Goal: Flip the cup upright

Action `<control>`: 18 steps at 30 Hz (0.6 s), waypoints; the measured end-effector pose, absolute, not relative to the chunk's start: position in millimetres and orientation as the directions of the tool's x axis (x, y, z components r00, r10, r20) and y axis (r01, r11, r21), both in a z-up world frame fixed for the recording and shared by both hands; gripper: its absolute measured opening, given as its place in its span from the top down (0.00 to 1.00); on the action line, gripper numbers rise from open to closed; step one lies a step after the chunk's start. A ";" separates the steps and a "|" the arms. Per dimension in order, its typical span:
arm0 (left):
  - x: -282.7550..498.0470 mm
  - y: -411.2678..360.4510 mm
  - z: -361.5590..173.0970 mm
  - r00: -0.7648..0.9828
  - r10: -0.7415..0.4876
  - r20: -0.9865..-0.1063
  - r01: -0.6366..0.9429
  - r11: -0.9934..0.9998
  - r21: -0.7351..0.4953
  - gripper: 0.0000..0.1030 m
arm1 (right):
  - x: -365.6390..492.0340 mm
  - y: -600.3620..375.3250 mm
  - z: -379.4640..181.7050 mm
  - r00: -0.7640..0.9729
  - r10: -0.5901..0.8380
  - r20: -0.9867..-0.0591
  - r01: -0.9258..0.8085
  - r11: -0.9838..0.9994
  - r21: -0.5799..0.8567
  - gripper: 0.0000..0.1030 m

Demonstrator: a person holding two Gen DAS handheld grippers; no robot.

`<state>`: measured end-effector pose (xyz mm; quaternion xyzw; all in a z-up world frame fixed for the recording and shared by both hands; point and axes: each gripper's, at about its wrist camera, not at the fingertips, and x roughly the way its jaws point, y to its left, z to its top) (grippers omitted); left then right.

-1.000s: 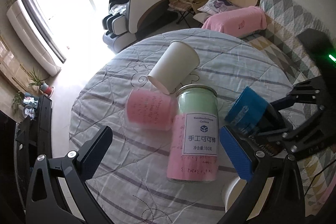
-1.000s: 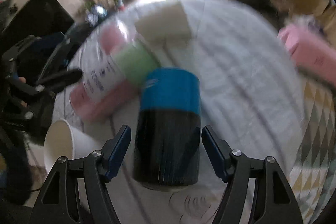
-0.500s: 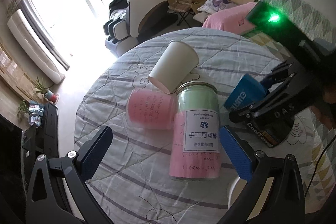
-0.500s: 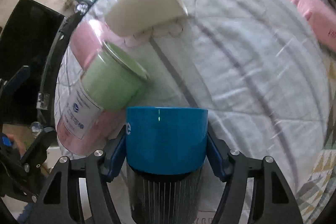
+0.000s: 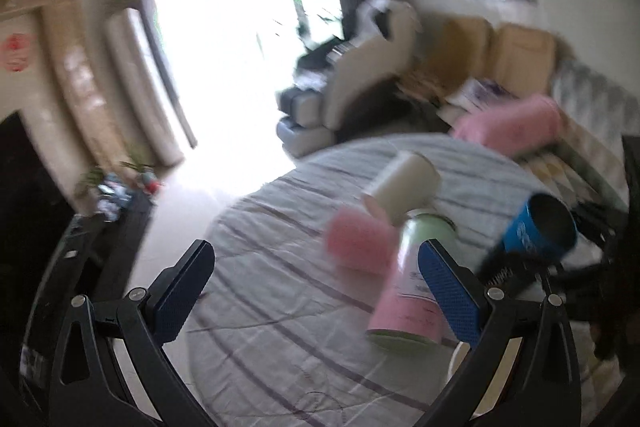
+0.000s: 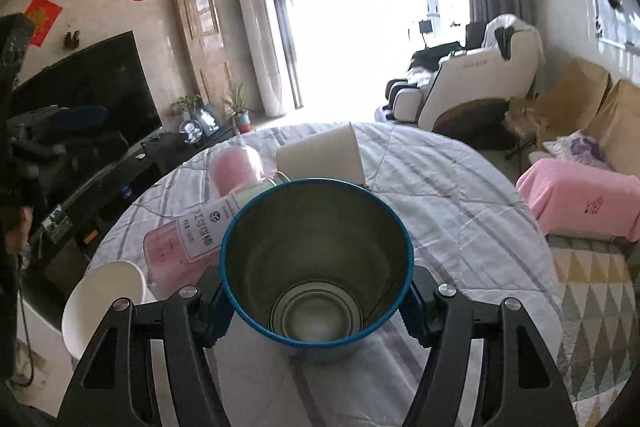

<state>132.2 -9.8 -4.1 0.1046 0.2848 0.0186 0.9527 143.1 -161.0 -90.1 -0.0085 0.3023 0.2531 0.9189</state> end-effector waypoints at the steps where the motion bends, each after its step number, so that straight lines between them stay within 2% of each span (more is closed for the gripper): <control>1: 127.3 -7.3 -0.9 0.847 0.099 -0.522 0.009 0.980 0.201 0.00 | 139.9 -158.5 -87.8 0.693 0.450 -0.564 -0.469 0.875 0.121 0.25; 2: 122.0 -5.2 1.6 0.852 0.090 -0.516 0.007 0.983 0.183 0.00 | 139.6 -154.5 -85.6 0.695 0.436 -0.572 -0.463 0.880 0.108 0.19; 5: 108.5 -1.3 9.0 0.862 0.054 -0.504 0.011 0.992 0.125 0.00 | 135.2 -154.0 -76.5 0.703 0.427 -0.568 -0.465 0.881 0.087 0.19; 9: 89.0 -0.6 17.5 0.881 0.082 -0.466 -0.031 0.993 0.117 0.00 | 122.2 -153.4 -65.2 0.723 0.387 -0.572 -0.430 0.901 0.066 0.19; 15: 50.2 0.0 34.6 0.911 0.102 -0.400 -0.076 0.994 0.081 0.00 | 69.4 -166.3 -20.6 0.815 0.305 -0.492 -0.321 0.946 0.053 0.18; 16: 45.4 -0.8 37.0 0.913 0.098 -0.395 -0.074 0.994 0.076 0.00 | 60.7 -167.7 -13.5 0.826 0.298 -0.478 -0.307 0.950 0.062 0.14; 18: 35.8 -2.4 41.2 0.921 0.106 -0.376 -0.085 0.994 0.073 0.00 | 47.1 -168.0 -1.2 0.836 0.287 -0.468 -0.288 0.955 0.071 0.14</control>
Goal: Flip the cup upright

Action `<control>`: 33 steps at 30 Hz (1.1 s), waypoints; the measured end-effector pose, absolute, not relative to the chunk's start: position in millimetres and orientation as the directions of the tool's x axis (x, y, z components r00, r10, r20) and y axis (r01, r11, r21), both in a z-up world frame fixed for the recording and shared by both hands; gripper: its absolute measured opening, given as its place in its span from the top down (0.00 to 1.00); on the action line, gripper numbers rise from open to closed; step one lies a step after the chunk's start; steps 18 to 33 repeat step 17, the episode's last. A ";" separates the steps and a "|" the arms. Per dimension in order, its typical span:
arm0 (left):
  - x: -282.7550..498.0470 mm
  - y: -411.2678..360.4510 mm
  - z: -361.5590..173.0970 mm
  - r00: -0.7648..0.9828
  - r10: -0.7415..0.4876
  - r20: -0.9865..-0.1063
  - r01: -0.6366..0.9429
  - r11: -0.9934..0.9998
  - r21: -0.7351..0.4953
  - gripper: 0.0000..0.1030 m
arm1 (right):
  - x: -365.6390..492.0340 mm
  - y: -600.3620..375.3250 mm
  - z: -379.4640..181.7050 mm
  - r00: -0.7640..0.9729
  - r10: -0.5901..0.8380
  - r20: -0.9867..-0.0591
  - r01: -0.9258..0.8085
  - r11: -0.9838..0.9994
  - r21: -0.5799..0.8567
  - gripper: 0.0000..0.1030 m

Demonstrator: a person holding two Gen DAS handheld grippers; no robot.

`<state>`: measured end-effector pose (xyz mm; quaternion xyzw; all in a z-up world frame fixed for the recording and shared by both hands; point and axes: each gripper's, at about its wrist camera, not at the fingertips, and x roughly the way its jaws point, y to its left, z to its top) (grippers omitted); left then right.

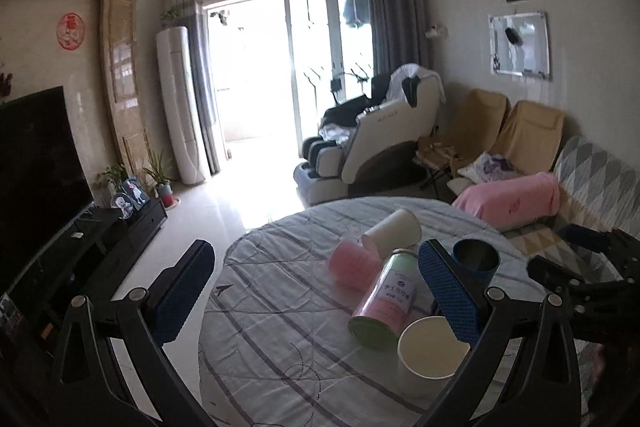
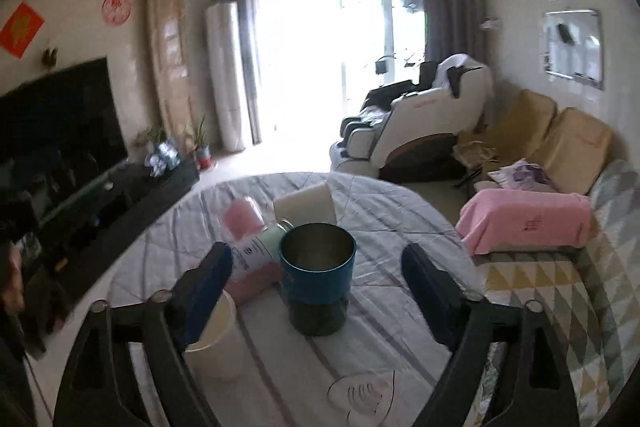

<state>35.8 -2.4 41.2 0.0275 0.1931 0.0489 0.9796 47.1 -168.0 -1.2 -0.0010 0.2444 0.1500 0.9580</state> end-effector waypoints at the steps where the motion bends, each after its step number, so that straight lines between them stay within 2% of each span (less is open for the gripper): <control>1: 31.4 -3.6 42.4 0.922 0.105 -0.374 -0.082 0.994 0.076 0.00 | 39.8 -167.2 3.9 0.843 0.281 -0.458 -0.279 0.958 0.074 0.14; 15: 9.0 -11.3 40.8 0.919 0.031 -0.392 -0.008 0.998 0.060 0.00 | 25.1 -165.0 15.8 0.832 0.259 -0.491 -0.237 0.965 0.107 0.14; 33: 7.6 -11.5 40.4 0.921 0.029 -0.388 -0.008 0.998 0.057 0.00 | 28.7 -166.2 11.2 0.822 0.269 -0.502 -0.239 0.963 0.125 0.14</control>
